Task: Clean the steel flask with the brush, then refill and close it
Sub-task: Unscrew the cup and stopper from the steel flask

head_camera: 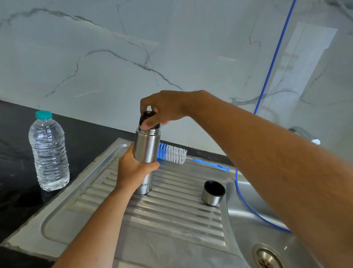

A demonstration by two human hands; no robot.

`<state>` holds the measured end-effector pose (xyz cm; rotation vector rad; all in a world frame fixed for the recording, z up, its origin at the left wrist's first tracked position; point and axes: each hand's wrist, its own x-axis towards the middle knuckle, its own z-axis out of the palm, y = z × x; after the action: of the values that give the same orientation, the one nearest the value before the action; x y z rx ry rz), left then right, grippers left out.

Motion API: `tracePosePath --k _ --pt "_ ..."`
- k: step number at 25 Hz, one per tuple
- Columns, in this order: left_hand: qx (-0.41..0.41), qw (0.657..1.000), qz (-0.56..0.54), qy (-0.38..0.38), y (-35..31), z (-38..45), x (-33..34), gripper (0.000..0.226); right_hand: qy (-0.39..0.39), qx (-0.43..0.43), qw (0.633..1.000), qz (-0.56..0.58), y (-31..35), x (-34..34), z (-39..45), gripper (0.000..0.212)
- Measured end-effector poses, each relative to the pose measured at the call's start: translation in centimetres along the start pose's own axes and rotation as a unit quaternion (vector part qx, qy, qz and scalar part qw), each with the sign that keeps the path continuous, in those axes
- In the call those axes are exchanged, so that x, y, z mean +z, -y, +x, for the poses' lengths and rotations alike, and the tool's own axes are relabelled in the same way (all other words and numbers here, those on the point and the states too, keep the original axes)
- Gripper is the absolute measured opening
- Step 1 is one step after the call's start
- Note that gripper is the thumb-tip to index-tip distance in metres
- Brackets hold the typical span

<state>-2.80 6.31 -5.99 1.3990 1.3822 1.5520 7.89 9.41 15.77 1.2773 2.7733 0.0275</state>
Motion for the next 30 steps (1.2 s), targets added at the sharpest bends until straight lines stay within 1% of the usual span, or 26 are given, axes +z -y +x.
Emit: tracePosePath --k 2,3,6,7,10,13,15,18,19,21,22,24,26,28,30 --pt "-0.001 1.000 -0.001 0.000 0.1 0.1 0.0 0.059 0.027 -0.007 1.000 0.006 0.0 -0.6 -0.1 0.040" --pt "-0.001 1.000 -0.001 0.001 0.1 0.1 0.0 0.059 0.029 0.006 1.000 -0.001 0.2 -0.7 0.2 0.042" --pt "0.003 1.000 0.003 0.003 0.2 0.1 0.0 0.059 -0.006 0.070 0.997 -0.034 0.9 -0.8 1.0 0.053" --pt "0.004 1.000 0.002 0.003 0.2 0.1 0.0 0.059 -0.011 0.082 0.996 -0.033 1.0 -0.9 1.1 0.051" --pt "0.004 1.000 -0.002 0.005 0.2 0.1 -0.1 0.058 0.027 0.068 0.997 0.005 1.0 -1.7 1.3 0.028" --pt "0.002 1.000 -0.002 0.008 0.2 0.1 -0.1 0.056 0.068 0.028 0.997 0.014 1.7 -2.3 1.2 0.043" --pt "0.004 1.000 -0.004 0.007 0.2 0.1 -0.1 0.057 0.055 0.051 0.997 0.026 2.0 -1.9 1.5 0.045" --pt "0.007 1.000 -0.005 0.005 0.1 0.0 0.0 0.056 0.010 0.110 0.994 -0.023 1.8 -1.4 1.5 0.050" --pt "0.008 1.000 -0.005 0.005 0.1 0.0 -0.1 0.056 0.006 0.112 0.994 -0.019 1.6 -1.4 1.6 0.045" --pt "0.009 1.000 -0.007 0.003 0.2 0.0 -0.1 0.056 0.032 0.088 0.995 0.017 1.7 -1.6 1.6 0.029" --pt "0.009 1.000 -0.008 0.002 0.3 0.1 -0.1 0.056 0.052 0.071 0.996 0.030 1.8 -1.9 1.4 0.029" --pt "0.009 1.000 -0.008 0.002 0.3 0.1 -0.1 0.056 0.080 0.060 0.994 0.034 2.2 -2.2 1.3 0.040" --pt "0.010 1.000 -0.007 0.003 0.2 0.1 -0.1 0.057 0.071 0.093 0.993 0.005 2.2 -1.8 1.4 0.048" --pt "0.011 1.000 -0.006 0.000 0.3 0.2 -0.1 0.057 0.046 0.137 0.990 -0.002 2.1 -1.3 1.5 0.056" --pt "0.012 1.000 -0.003 -0.005 0.4 0.2 -0.1 0.055 0.048 0.132 0.990 0.009 1.8 -1.1 1.6 0.049"
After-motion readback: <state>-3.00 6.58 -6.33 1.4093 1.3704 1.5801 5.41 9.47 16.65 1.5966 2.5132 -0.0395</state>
